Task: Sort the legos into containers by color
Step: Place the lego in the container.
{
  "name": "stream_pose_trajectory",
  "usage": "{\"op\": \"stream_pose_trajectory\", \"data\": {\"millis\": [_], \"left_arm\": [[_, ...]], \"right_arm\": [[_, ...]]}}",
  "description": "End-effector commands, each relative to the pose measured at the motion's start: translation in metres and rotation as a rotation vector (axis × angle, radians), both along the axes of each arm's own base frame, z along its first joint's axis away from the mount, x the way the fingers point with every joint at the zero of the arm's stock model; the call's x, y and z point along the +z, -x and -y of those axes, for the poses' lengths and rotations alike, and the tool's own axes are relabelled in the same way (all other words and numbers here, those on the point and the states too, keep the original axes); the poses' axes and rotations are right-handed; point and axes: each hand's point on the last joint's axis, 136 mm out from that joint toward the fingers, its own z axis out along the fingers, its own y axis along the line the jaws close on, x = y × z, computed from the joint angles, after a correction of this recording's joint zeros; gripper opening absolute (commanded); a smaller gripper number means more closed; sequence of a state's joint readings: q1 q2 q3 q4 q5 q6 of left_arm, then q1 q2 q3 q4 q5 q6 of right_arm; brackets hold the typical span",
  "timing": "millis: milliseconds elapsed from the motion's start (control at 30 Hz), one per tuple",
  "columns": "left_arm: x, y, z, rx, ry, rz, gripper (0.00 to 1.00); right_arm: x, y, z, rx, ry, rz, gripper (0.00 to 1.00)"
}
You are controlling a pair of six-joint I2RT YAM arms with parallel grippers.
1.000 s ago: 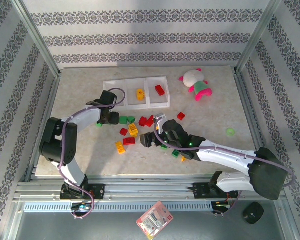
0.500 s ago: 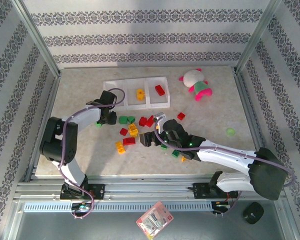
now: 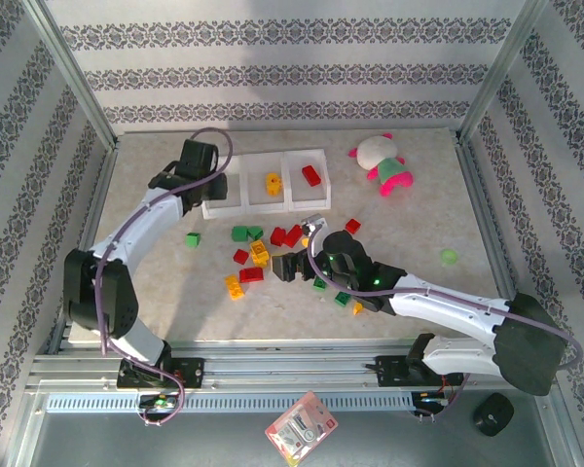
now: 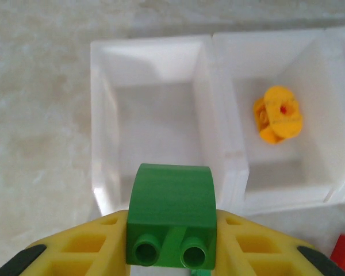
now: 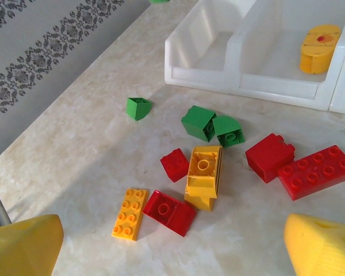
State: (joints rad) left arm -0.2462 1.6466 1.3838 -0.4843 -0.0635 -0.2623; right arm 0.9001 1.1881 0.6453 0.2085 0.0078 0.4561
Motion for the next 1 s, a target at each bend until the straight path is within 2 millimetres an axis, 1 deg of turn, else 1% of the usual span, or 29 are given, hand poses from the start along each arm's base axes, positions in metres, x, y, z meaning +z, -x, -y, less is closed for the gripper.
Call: {"op": "stream_pose_trajectory", "data": {"millis": [0, 100, 233, 400, 433, 500, 567, 600, 667, 700, 733, 800, 833, 867, 967], "left_arm": [[-0.013, -0.023, -0.005, 0.003, -0.026, -0.042, 0.35], [-0.025, -0.044, 0.000, -0.001, -0.028, -0.074, 0.35], [-0.047, -0.061, -0.001, 0.018, -0.039, -0.118, 0.35], [-0.075, -0.063, -0.010, 0.056, -0.054, -0.184, 0.36], [-0.079, -0.063, -0.009, 0.053, -0.051, -0.193, 0.37], [-0.080, -0.061, -0.008, 0.041, -0.046, -0.199, 0.43], [-0.075, -0.060, -0.008, 0.039, -0.043, -0.191, 0.48], [-0.070, -0.059, -0.007, 0.035, -0.041, -0.177, 0.52], [-0.057, -0.058, -0.007, 0.030, -0.032, -0.143, 0.64], [-0.050, -0.056, -0.006, 0.024, -0.023, -0.128, 0.72], [-0.041, -0.052, -0.004, 0.014, -0.011, -0.111, 0.78], [-0.027, -0.043, 0.002, -0.018, 0.016, -0.077, 0.86], [-0.019, -0.036, 0.007, -0.040, 0.024, -0.052, 0.94], [-0.014, -0.029, 0.009, -0.052, 0.025, -0.034, 1.00], [0.000, -0.003, 0.021, -0.100, 0.056, 0.037, 0.99]], "right_arm": [[0.011, -0.002, 0.005, -0.017, -0.027, 0.036, 0.98], [0.010, -0.004, 0.010, -0.034, -0.025, 0.030, 0.98], [0.008, -0.006, 0.018, -0.060, -0.026, 0.024, 0.98], [0.007, -0.008, 0.028, -0.088, -0.029, 0.020, 0.98], [0.008, -0.008, 0.030, -0.092, -0.030, 0.022, 0.98], [0.009, -0.008, 0.032, -0.101, -0.027, 0.022, 0.98], [0.011, -0.010, 0.036, -0.116, -0.028, 0.022, 0.98], [0.011, -0.012, 0.038, -0.126, -0.025, 0.021, 0.98], [0.011, -0.016, 0.044, -0.152, -0.017, 0.022, 0.98], [0.011, -0.019, 0.048, -0.169, -0.008, 0.016, 0.98], [0.010, -0.021, 0.052, -0.181, 0.011, 0.007, 0.98], [0.012, -0.026, 0.062, -0.202, 0.055, 0.007, 0.98], [0.011, -0.030, 0.069, -0.214, 0.081, 0.002, 0.98], [0.010, -0.033, 0.076, -0.224, 0.101, -0.007, 0.98], [0.002, -0.045, 0.100, -0.247, 0.171, -0.075, 0.98]]}}
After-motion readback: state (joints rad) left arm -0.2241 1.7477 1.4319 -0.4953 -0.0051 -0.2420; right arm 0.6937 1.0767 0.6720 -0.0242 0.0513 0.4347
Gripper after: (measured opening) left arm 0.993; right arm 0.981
